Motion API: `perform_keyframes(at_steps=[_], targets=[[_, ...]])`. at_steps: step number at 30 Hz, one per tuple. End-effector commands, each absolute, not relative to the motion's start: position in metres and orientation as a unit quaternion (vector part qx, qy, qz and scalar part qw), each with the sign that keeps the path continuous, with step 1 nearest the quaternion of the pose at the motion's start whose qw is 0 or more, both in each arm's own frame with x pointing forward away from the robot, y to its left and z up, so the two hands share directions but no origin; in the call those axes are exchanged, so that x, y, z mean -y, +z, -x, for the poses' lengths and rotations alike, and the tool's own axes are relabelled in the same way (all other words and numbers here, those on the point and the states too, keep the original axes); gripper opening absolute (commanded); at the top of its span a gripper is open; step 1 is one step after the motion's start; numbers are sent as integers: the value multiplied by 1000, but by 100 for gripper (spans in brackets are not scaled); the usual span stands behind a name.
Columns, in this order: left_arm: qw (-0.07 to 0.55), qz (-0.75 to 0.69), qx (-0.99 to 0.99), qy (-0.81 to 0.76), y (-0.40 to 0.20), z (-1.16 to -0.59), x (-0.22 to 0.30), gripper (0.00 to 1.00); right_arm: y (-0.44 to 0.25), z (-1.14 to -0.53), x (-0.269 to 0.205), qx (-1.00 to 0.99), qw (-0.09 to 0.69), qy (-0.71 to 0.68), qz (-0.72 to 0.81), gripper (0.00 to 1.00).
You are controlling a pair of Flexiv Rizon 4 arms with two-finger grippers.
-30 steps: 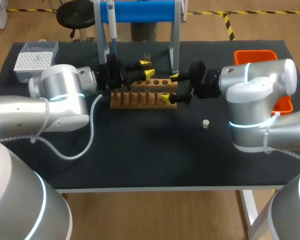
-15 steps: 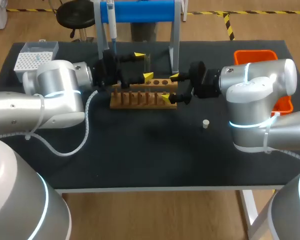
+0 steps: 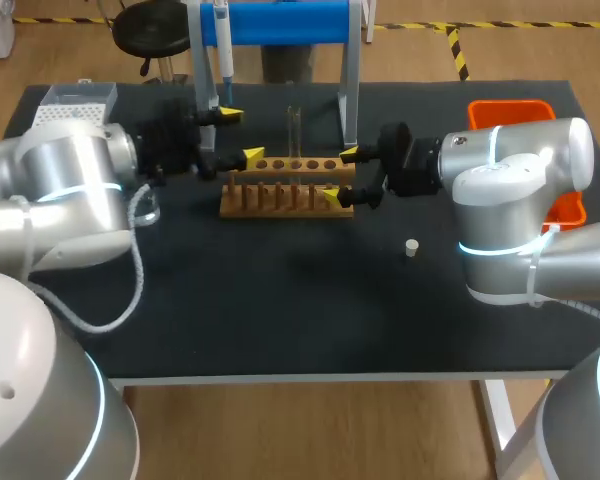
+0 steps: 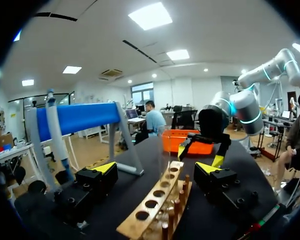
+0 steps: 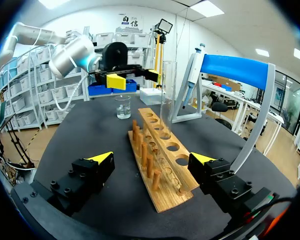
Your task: Invert the test tube, pick up the pipette, mount the tip to pipette, aspirate from beaker and dispense into the tube, eject the tip, return the pipette, and cap with the stopper.
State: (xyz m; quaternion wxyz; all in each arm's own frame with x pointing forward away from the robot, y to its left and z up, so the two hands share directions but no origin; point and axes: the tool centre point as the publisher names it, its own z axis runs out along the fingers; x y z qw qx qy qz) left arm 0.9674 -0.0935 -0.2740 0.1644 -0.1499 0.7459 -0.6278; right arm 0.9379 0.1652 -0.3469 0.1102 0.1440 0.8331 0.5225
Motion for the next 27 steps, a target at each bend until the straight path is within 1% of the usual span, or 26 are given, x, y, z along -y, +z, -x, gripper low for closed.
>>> perform_keyframes(at_steps=[1, 13, 15, 27], targets=[[200, 191, -747, -605, -257, -928, 41, 100, -347, -937, -165, -833, 111, 523, -144, 100], [273, 290, -727, -560, -249, -874, -54, 100, -347, -937, -165, -833, 111, 523, -144, 100], [289, 293, -687, -599, -244, -867, -58, 100, -347, -937, -165, -833, 111, 523, -144, 100], [289, 293, -687, -599, -244, -867, -58, 100, -347, -937, -165, -833, 111, 523, -144, 100]])
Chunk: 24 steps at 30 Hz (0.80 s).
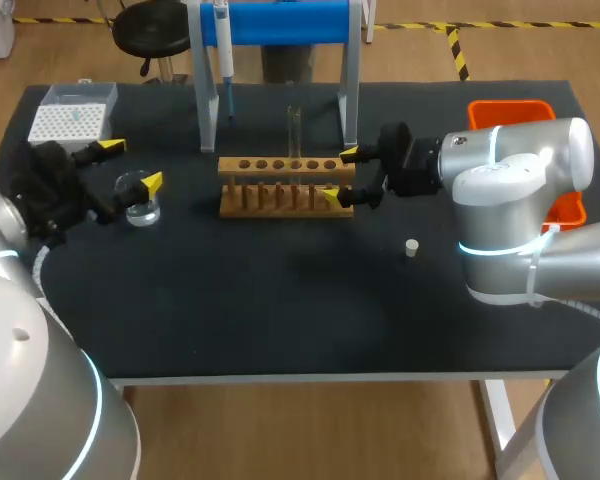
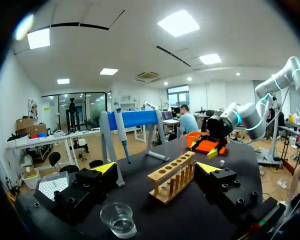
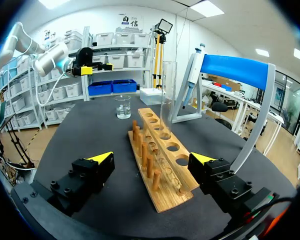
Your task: Invert the test tube, pick up the pipette, mount the tip to pipette, aspirate from beaker and dispense into the tube, eject the tip, return the pipette, and cap with the stopper.
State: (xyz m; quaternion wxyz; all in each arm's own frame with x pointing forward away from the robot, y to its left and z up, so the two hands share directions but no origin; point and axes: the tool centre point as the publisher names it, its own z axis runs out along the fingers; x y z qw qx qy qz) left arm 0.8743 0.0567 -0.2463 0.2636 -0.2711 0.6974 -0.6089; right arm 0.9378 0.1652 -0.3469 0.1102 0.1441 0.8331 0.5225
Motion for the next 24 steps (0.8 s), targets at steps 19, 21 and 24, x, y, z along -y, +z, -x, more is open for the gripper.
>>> perform_keyframes(at_steps=[19, 21, 24], targets=[[293, 296, -690, -592, -244, -870, -66, 100, -347, -937, -165, -833, 111, 523, -144, 100], [302, 297, -701, -575, -245, -876, -81, 100, -347, -937, -165, -833, 111, 523, -144, 100], [312, 304, -705, -560, -245, -887, -104, 100, -347, -937, -165, -833, 111, 523, -144, 100]])
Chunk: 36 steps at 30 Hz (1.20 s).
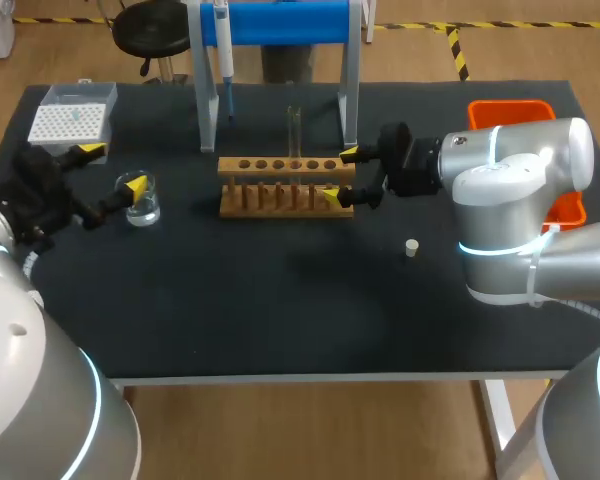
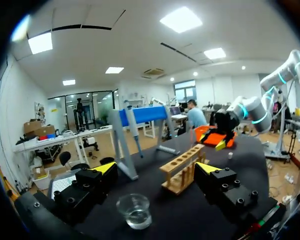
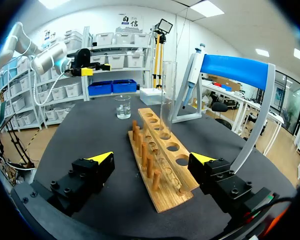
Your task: Invert the test tube, pick up the pipette, mount the tip to pipette, aspirate from beaker and dispense into the tube, eject the tip, return the pipette, and cap with the stopper.
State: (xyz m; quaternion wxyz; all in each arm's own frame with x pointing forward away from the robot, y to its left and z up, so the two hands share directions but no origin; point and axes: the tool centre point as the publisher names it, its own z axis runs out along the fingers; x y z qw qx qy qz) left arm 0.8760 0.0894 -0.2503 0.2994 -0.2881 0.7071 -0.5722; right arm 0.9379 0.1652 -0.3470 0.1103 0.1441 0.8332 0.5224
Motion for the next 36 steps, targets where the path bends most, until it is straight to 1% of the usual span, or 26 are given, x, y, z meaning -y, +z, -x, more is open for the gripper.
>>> perform_keyframes(at_steps=[1, 7, 14, 30, 36], targets=[[315, 306, -709, -552, -245, -891, -111, 100, -347, -937, -165, -833, 111, 523, -144, 100], [327, 324, -716, -524, -244, -918, -153, 100, -347, -937, -165, -833, 111, 523, -144, 100], [339, 342, -717, -504, -246, -950, -188, 100, -347, -937, -165, -833, 111, 523, -144, 100], [344, 407, -697, -480, -272, -1012, -231, 100, -347, -937, -165, -833, 111, 523, -144, 100], [357, 435, -681, -469, -280, -1028, -249, 100, -347, -937, -165, -833, 111, 523, -144, 100]])
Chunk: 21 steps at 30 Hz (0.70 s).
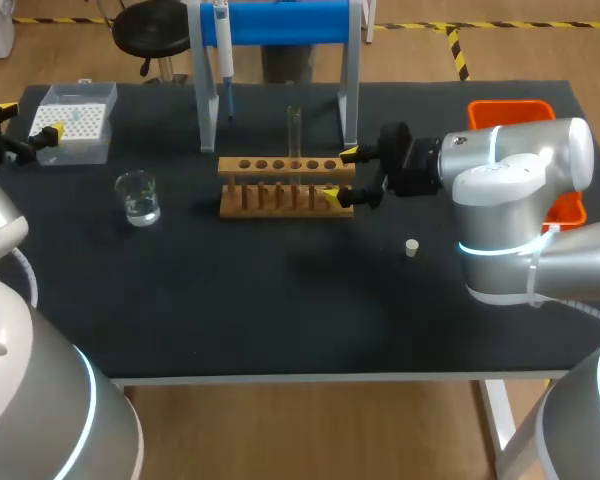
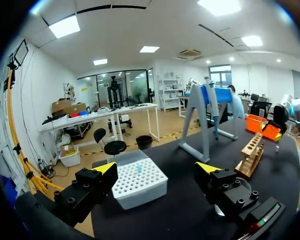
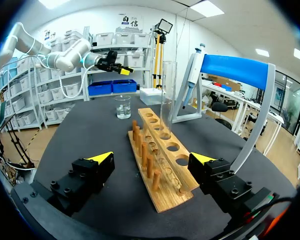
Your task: Invert the test tube, pick up the pipette, mount the tip to pipette, aspirate from beaker and dispense into the tube, eject the tip, return the pipette, and cap with the stopper.
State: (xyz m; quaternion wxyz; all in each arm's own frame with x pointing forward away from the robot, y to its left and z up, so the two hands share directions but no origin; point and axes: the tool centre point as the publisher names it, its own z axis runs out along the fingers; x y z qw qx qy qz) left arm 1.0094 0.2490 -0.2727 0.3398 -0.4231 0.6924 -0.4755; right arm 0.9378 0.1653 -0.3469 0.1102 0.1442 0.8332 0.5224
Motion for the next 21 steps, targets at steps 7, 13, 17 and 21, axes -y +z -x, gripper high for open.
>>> perform_keyframes(at_steps=[7, 13, 17, 21], targets=[[375, 441, -663, -475, -278, -1032, -252, 100, -347, -937, -165, -833, 111, 523, -144, 100], [375, 441, -663, -475, -278, -1032, -252, 100, -347, -937, -165, -833, 111, 523, -144, 100], [375, 441, -663, -475, -278, -1032, -252, 100, -347, -937, -165, -833, 111, 523, -144, 100], [375, 441, -663, -475, -278, -1032, -252, 100, -347, -937, -165, -833, 111, 523, -144, 100]])
